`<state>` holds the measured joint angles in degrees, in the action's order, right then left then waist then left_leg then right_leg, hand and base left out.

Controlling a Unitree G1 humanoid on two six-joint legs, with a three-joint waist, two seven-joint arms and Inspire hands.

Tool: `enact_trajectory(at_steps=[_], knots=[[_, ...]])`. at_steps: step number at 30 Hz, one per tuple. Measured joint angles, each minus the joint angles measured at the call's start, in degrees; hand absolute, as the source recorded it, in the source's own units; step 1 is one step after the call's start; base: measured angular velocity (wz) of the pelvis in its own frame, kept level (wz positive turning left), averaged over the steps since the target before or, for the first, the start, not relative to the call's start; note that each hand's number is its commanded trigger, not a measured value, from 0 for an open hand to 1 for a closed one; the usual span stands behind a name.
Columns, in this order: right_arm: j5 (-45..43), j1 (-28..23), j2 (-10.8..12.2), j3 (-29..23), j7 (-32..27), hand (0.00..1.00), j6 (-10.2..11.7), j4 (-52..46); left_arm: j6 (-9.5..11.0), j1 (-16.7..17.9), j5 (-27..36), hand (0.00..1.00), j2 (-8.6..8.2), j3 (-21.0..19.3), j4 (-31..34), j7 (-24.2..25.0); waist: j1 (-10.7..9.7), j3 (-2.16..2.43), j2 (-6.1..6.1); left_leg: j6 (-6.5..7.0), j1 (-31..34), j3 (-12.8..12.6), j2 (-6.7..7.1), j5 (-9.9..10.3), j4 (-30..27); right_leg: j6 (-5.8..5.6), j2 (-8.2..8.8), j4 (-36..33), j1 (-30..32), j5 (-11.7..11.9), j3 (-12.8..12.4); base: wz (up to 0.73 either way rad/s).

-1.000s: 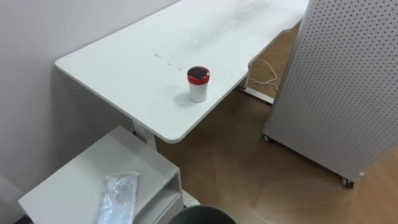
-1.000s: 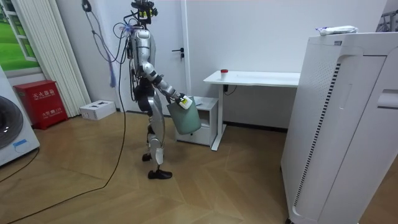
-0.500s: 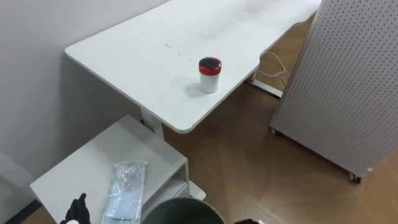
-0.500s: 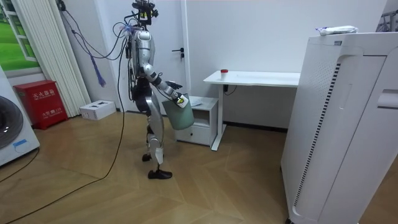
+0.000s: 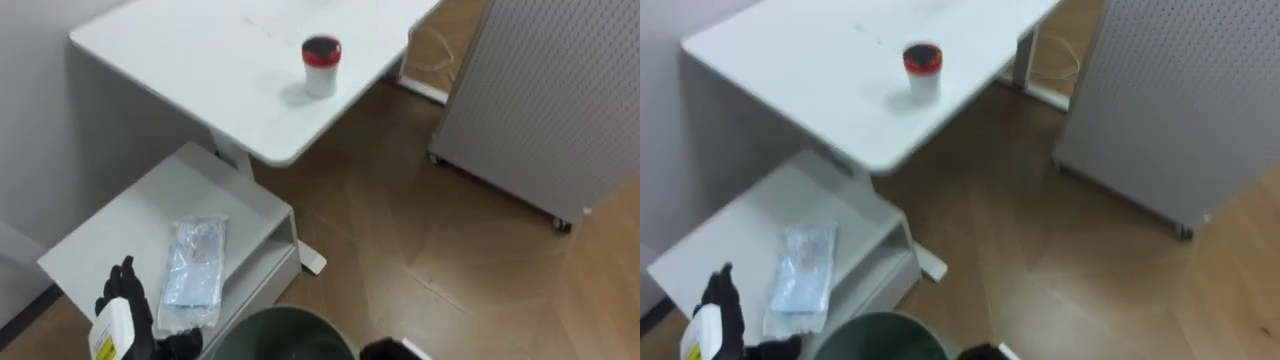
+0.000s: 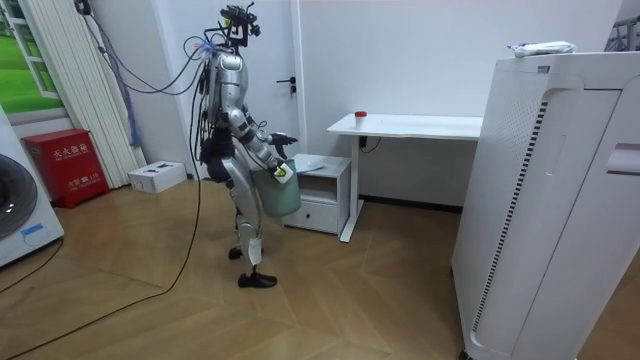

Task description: Pick garbage

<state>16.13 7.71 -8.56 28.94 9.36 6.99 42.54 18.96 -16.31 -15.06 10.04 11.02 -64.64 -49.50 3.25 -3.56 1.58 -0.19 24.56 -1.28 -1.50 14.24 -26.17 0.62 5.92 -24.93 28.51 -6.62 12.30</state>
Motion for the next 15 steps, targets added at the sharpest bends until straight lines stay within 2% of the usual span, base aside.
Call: enact_trajectory(at_steps=[6, 15], knots=[[0.34, 0.78, 0.16, 1.40, -0.06, 1.00, -0.01, 0.14, 0.02, -2.66, 1.99, 0.00, 0.02, 1.66, -1.92, -0.24, -2.68, -0.22, 0.30, -0.02, 2.72, -0.32, -0.15, 0.01, -0.65, 0.13, 0.07, -1.03, 2.92, 0.06, 0.05, -0.02], [0.37, 1.51, 0.17, 1.39, -0.63, 1.00, -0.29, 0.15, -0.04, -4.22, 1.97, 0.00, 0.17, 3.30, -2.87, -0.22, -4.48, -0.51, 0.56, -0.01, 6.97, -0.33, -0.18, 0.13, -2.62, 0.47, 0.06, -2.20, 6.91, 0.24, -0.27, 0.00]])
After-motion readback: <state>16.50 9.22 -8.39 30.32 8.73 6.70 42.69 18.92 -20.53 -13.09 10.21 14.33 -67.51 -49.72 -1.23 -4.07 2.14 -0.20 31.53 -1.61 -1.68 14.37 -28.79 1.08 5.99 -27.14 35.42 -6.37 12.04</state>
